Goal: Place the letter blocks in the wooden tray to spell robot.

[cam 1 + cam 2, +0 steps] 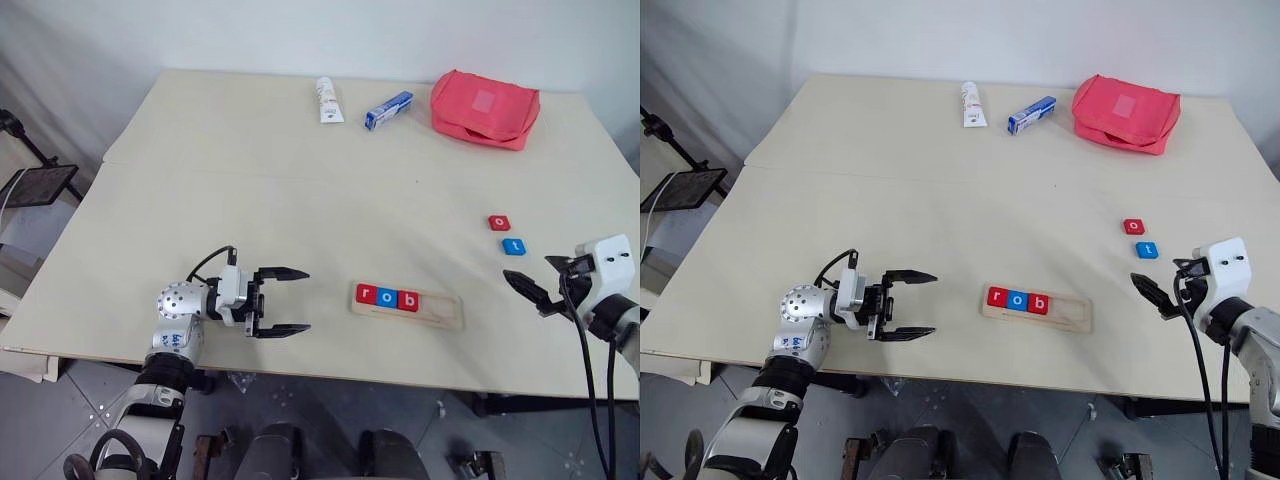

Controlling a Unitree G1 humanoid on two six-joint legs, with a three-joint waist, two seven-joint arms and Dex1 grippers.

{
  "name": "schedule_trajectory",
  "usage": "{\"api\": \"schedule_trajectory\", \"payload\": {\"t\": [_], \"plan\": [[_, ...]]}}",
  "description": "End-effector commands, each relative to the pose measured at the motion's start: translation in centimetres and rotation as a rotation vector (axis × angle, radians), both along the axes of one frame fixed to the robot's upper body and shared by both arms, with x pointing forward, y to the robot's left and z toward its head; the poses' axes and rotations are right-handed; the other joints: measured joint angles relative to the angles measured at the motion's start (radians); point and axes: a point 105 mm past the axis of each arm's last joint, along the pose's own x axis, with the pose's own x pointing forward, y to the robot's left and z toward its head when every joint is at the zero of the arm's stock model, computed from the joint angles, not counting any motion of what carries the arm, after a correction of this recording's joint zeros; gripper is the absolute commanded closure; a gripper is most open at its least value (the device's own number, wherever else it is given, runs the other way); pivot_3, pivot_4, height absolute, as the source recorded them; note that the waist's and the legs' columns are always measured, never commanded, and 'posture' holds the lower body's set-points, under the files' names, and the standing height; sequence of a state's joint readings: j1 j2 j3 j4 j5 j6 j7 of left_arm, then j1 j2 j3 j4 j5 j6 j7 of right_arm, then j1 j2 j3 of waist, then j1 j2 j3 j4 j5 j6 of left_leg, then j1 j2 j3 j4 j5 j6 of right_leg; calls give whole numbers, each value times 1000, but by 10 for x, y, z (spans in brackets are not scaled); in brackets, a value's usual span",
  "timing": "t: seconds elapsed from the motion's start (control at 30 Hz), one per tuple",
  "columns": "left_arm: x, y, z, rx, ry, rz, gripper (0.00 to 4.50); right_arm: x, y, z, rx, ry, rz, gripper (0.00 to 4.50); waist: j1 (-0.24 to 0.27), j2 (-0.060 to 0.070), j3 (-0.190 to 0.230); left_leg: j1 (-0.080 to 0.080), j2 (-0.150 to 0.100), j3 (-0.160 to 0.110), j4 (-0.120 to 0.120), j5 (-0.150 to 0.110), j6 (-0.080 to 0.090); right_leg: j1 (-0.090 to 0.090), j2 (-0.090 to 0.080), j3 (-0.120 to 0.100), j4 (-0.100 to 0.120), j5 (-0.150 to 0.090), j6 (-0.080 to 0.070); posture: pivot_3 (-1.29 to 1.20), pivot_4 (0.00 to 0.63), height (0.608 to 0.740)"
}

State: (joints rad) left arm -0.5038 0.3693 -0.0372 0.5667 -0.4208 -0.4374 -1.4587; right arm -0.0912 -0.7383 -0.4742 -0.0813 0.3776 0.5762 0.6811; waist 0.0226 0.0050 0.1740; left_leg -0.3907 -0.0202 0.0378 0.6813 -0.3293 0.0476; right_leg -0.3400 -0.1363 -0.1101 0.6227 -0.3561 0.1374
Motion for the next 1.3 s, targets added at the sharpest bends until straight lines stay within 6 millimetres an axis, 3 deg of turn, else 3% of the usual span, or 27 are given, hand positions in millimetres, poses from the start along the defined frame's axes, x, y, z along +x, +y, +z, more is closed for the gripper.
{"api": "schedule_trajectory", "payload": {"t": [0.03, 0.23, 0.33, 0.63, 0.9, 1.2, 1.3], "plan": [[3, 1, 6, 4, -30, 2, 0, 0, 3, 12, -10, -40, 3, 54, 0, 0, 0, 0, 0, 0, 0, 0, 0, 0, 0, 0, 0, 0, 0, 0, 150, 740], [4, 0, 6, 2, -31, 1, 0, 5, 3, 16, -3, -51, -8, 54, 0, 0, 0, 0, 0, 0, 0, 0, 0, 0, 0, 0, 0, 0, 0, 0, 150, 740], [1, 0, 4, 1, -23, -6, 0, 29, -1, 24, 6, -72, -65, 54, -13, 0, 0, 0, 0, 1, 0, 0, 0, 0, 0, 0, 0, 0, 0, 0, 150, 740], [-16, 2, -4, -5, -4, 1, 0, 90, -1, 14, 66, -21, -100, 54, -29, 0, 0, 0, 1, 1, -1, 1, 0, -1, 0, -1, 2, 0, 0, 0, 150, 740], [-30, 8, -6, -6, 5, 51, 0, 128, 8, 4, 63, 21, -134, 54, -39, 0, 0, 0, 0, 0, -1, 1, 0, -1, -1, -1, 2, 0, 0, 0, 150, 740], [-36, 9, -5, -12, 6, 92, 0, 135, 7, -7, 75, 56, -196, 54, -46, 0, 0, 0, 0, -2, -1, 1, 0, -1, -1, -1, 2, 0, 0, 0, 150, 740], [-36, 8, -4, -12, 5, 96, 0, 136, 8, -8, 89, 57, -200, 646, -49, 1, 0, 0, 0, -2, -1, 1, 0, -1, -1, -1, 2, 0, 0, 0, 150, 740]]}}
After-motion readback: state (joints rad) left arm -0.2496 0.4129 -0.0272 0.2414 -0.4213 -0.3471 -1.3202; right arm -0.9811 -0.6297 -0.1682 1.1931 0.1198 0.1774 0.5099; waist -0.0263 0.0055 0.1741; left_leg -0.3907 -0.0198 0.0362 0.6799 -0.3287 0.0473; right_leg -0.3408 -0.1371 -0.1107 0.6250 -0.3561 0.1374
